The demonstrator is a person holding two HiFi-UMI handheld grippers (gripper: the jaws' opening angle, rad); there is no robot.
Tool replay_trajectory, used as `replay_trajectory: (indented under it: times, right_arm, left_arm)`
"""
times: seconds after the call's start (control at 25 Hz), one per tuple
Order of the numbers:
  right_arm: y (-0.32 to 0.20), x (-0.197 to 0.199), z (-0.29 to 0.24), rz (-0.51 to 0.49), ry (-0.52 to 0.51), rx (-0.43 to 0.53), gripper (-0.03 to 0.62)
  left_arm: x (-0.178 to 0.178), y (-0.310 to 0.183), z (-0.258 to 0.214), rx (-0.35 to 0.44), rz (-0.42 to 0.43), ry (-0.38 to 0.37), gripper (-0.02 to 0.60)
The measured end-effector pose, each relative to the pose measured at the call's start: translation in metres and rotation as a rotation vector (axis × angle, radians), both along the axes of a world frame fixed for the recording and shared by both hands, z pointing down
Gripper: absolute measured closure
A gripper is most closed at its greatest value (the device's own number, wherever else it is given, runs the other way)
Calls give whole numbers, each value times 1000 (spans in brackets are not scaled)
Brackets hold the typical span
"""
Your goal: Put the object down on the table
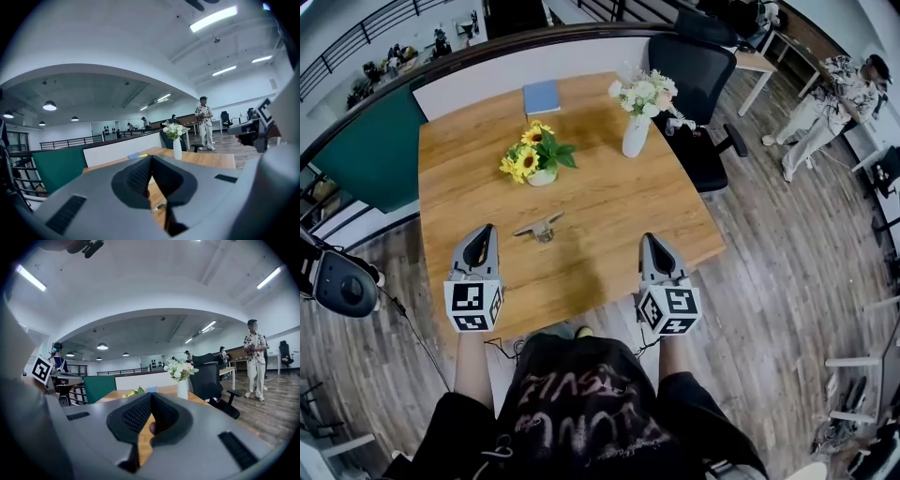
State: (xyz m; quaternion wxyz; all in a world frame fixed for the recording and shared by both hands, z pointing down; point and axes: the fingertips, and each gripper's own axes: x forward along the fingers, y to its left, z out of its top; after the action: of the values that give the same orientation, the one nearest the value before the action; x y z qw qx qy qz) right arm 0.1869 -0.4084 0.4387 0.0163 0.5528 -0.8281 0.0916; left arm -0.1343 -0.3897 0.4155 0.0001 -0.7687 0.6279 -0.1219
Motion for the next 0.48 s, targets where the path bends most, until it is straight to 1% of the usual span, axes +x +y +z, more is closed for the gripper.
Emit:
replay_trajectory:
  times: [0.36,0.48]
  right_arm:
    - [0,0,-16,-18,-10,40,591]
    - [0,0,-19,-24,-8,45,589]
  left_arm:
    - [-8,11,-16,49,-22,1,569]
    - [-9,13,-19,50,-22,22,569]
